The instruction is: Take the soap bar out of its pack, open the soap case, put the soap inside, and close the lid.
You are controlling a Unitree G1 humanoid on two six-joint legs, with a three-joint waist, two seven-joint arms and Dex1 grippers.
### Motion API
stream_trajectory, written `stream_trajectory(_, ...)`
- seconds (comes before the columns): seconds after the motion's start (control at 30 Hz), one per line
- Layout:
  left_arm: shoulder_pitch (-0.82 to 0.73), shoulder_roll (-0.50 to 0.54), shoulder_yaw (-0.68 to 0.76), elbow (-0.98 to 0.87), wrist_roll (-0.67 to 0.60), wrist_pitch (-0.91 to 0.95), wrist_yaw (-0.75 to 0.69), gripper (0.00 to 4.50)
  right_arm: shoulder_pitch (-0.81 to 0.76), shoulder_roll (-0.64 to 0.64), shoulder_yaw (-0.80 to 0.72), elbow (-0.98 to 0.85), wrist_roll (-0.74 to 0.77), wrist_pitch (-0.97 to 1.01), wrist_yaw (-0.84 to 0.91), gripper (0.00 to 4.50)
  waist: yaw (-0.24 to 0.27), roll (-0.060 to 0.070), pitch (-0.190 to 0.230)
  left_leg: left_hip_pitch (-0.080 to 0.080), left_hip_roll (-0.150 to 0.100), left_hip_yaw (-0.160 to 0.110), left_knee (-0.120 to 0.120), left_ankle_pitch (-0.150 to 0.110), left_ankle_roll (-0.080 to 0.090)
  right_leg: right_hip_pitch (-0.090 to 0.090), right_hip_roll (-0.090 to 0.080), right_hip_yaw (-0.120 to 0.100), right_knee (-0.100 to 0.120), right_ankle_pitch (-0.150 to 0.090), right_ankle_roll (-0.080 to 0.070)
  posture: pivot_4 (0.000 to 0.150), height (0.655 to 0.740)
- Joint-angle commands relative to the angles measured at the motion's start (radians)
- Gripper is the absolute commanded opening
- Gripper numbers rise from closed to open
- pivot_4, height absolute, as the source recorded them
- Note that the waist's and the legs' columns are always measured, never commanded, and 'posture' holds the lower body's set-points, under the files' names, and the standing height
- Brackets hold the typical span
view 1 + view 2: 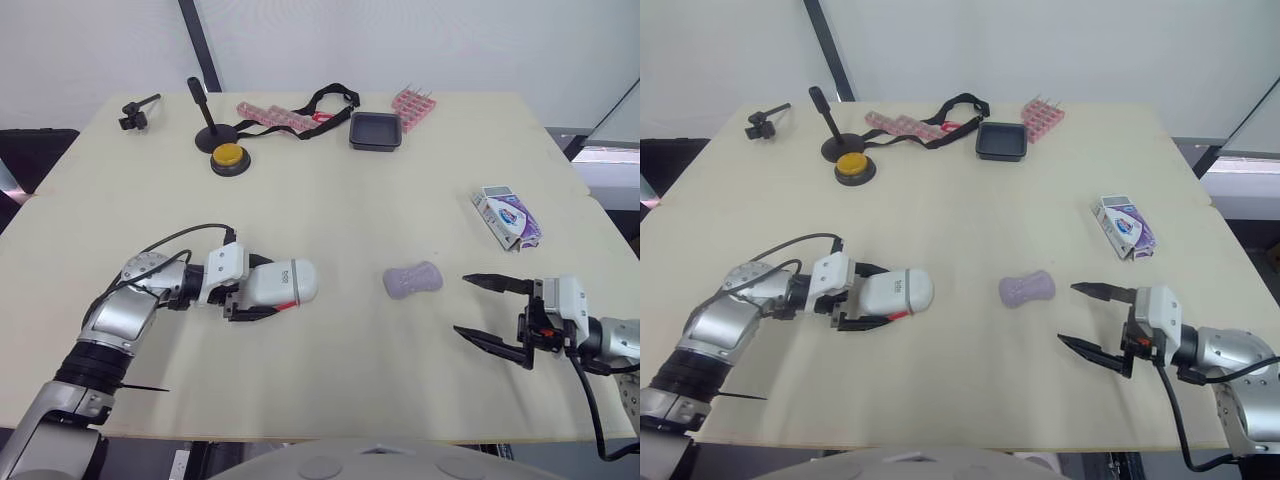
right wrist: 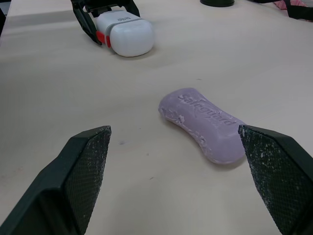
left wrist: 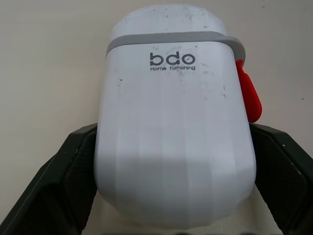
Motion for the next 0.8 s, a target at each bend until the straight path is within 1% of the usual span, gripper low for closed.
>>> stream_trajectory(0.03, -0.017, -0.005, 0.013, -0.009, -0.001, -0.007, 0.017, 3.64, -0.004, -0.008, -0.013, -0.015, -0.002, -0.011, -0.001, 4.50, 0.000, 0.000, 0.000, 0.000, 0.000, 0.000, 0.000, 0.000, 0.000, 0.000, 0.000, 0.000, 0.000, 0.000, 0.000, 0.150, 0.7291)
stream_trajectory(0.07, -0.019, -0.008, 0.015, -0.006, 0.002, -0.014, 0.023, 3.48, -0.005, -0.009, -0.013, -0.015, -0.003, -0.011, -0.001, 4.50, 0.000, 0.000, 0.000, 0.000, 0.000, 0.000, 0.000, 0.000, 0.000, 0.000, 0.000, 0.000, 0.000, 0.000, 0.000, 0.150, 0.7291)
stream_trajectory(0.23, -0.027, -0.013, 0.014, 0.001, 0.003, -0.022, 0.029, 3.48, -0.009, -0.013, -0.011, -0.012, -0.005, -0.009, 0.001, 4.50, 0.000, 0.000, 0.000, 0.000, 0.000, 0.000, 0.000, 0.000, 0.000, 0.000, 0.000, 0.000, 0.000, 0.000, 0.000, 0.150, 0.7291)
stream_trajectory(0.43, -0.045, -0.014, 0.012, 0.041, 0.005, -0.082, 0.009, 3.48, -0.007, -0.037, -0.008, -0.027, -0.010, -0.004, 0.018, 4.50, -0.001, 0.000, 0.000, 0.000, 0.000, 0.000, 0.000, 0.000, 0.000, 0.000, 0.000, 0.000, -0.001, 0.000, 0.000, 0.150, 0.7291)
stream_trajectory(0.57, -0.065, -0.025, 0.017, 0.046, -0.025, -0.101, -0.021, 3.48, -0.022, -0.093, -0.007, -0.097, 0.029, 0.100, 0.012, 4.50, 0.001, 0.000, 0.000, 0.000, 0.000, 0.000, 0.000, 0.000, 0.000, 0.000, 0.000, 0.000, -0.001, 0.000, 0.000, 0.150, 0.7291)
stream_trajectory(0.6, -0.069, -0.032, 0.021, 0.036, -0.039, -0.104, -0.027, 3.48, -0.033, -0.122, -0.007, -0.134, 0.064, 0.189, -0.010, 4.50, 0.001, 0.000, 0.000, 0.000, 0.000, 0.000, 0.000, 0.000, 0.000, 0.000, 0.000, 0.001, -0.001, 0.000, 0.000, 0.150, 0.7291)
stream_trajectory(0.7, -0.073, -0.059, 0.023, -0.017, -0.072, -0.127, -0.042, 3.48, -0.102, -0.211, -0.013, -0.261, 0.282, 0.569, -0.156, 4.50, -0.001, 0.000, 0.001, 0.000, 0.000, 0.000, -0.001, 0.000, 0.000, 0.000, 0.001, 0.002, 0.000, 0.000, 0.000, 0.150, 0.7291)
stream_trajectory(0.8, -0.065, -0.081, 0.010, -0.057, -0.060, -0.190, -0.041, 3.48, -0.189, -0.250, -0.011, -0.324, 0.490, 0.826, -0.302, 4.50, 0.004, 0.000, 0.001, 0.001, 0.000, 0.000, -0.001, 0.000, 0.000, 0.000, 0.002, 0.002, 0.000, 0.000, 0.000, 0.150, 0.7291)
